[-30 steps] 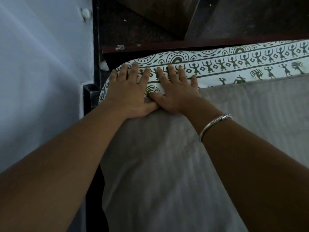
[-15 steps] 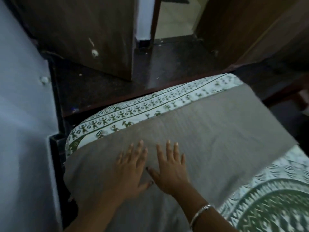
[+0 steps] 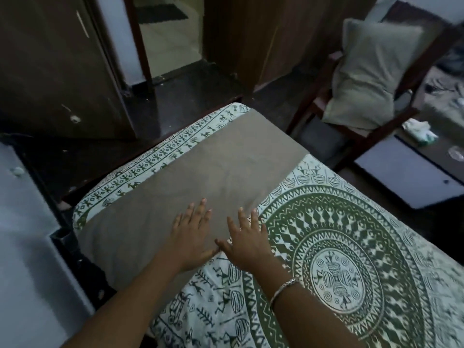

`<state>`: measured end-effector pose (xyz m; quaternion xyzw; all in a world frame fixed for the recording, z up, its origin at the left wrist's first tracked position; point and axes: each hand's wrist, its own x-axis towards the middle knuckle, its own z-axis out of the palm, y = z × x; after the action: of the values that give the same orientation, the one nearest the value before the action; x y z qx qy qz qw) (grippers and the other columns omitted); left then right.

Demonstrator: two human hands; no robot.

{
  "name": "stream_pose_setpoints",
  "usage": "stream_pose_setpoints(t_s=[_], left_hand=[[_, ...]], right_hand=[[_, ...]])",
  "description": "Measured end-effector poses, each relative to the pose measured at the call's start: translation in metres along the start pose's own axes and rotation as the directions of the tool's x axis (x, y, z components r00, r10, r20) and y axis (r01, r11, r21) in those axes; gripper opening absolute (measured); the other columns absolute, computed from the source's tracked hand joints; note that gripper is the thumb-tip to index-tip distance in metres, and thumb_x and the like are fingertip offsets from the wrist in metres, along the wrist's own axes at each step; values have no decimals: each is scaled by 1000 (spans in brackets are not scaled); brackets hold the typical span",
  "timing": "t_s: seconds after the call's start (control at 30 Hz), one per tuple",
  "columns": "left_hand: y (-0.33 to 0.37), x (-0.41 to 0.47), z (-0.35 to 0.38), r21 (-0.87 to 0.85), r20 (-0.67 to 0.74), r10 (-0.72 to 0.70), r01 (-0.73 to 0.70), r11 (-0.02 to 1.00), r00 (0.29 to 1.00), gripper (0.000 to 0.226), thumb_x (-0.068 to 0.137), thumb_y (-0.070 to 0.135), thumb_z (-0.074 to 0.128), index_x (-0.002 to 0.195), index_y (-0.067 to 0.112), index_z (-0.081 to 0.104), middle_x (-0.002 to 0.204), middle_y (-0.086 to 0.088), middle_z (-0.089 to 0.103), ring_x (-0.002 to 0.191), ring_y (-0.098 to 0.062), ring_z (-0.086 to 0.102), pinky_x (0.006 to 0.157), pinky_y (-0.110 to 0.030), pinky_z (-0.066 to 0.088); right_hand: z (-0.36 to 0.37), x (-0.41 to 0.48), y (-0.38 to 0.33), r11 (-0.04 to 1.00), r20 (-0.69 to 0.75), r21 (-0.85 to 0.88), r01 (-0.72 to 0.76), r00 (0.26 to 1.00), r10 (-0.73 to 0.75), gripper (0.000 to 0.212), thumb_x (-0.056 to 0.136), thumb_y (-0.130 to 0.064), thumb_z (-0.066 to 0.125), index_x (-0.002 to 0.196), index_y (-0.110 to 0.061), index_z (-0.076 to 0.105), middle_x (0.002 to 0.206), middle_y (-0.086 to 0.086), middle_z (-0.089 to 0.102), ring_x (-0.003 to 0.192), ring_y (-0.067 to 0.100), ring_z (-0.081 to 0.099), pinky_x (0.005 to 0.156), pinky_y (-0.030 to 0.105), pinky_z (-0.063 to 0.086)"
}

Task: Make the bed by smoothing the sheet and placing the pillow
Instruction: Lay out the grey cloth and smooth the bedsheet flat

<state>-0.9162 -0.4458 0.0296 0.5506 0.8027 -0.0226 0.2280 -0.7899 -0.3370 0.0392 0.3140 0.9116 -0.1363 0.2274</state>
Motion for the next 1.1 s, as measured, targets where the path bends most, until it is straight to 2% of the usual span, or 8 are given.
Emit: stream_pose_setpoints(t_s=[0.07,0.17,0.27,0.37,0.53,0.7,0.77,1.1], left_hand=[[14,-9,-3,25,40,16,-17,1000,999,136,39,88,-31,151,14,-6,144,-4,-38,145,-30,-15,116,-46,4],[26,-20,-11,47,44,33,-35,998,998,124,51,85,-10,151,13,-4,143,-2,-39,145,-28,-14,116,-45,4],[30,-25,-28,56,49,30,-32,998,998,129,46,88,-8,151,13,-7,153,-5,-30,145,-28,-14,116,-45,4],[23,-20,-43,65,34,57,-59,996,998,120,51,80,-3,151,14,-4,155,-7,-25,145,-29,-12,116,-45,5],[-22,5,-61,45,-3,125,-125,991,992,112,59,79,2,152,16,-1,156,-6,-23,145,-28,-12,116,-45,6],[-92,43,-91,126,24,285,-285,950,958,97,80,71,35,152,18,-2,156,-3,-25,145,-27,-13,117,-45,5],[-112,55,-111,181,55,353,-357,916,934,93,86,65,42,152,16,-3,156,-4,-23,145,-28,-12,118,-46,6],[-164,82,-172,189,154,509,-531,826,847,90,88,63,42,152,16,-2,158,-3,-19,146,-28,-9,116,-47,12]], right_hand=[[0,-25,6,1000,28,-3,18,999,-17,74,95,-63,26,153,-23,4,160,11,-12,144,38,-17,114,57,0],[-6,-48,11,1000,16,29,-8,1000,8,76,94,-65,23,153,-23,1,159,13,-12,144,37,-18,114,58,0],[-20,-57,13,1000,-26,15,-19,999,19,78,94,-65,22,153,-22,-3,159,12,-15,143,36,-21,115,58,-2],[-31,-54,5,998,-81,48,-51,995,55,80,93,-67,22,153,-20,-4,159,13,-15,143,36,-22,115,58,-1],[-45,-21,-27,984,-108,122,-127,984,141,82,92,-67,25,153,-20,-2,160,13,-12,145,35,-18,115,57,2],[-69,35,-76,923,-97,258,-284,943,318,89,86,-75,16,153,-20,-2,160,12,-10,145,34,-15,117,54,2],[-78,51,-96,900,-118,308,-309,926,358,85,90,-70,23,153,-19,0,160,13,-8,146,34,-14,117,51,2],[-107,82,-155,825,-82,369,-429,869,488,86,89,-71,23,153,-19,-1,160,13,-9,146,35,-13,118,49,1]])
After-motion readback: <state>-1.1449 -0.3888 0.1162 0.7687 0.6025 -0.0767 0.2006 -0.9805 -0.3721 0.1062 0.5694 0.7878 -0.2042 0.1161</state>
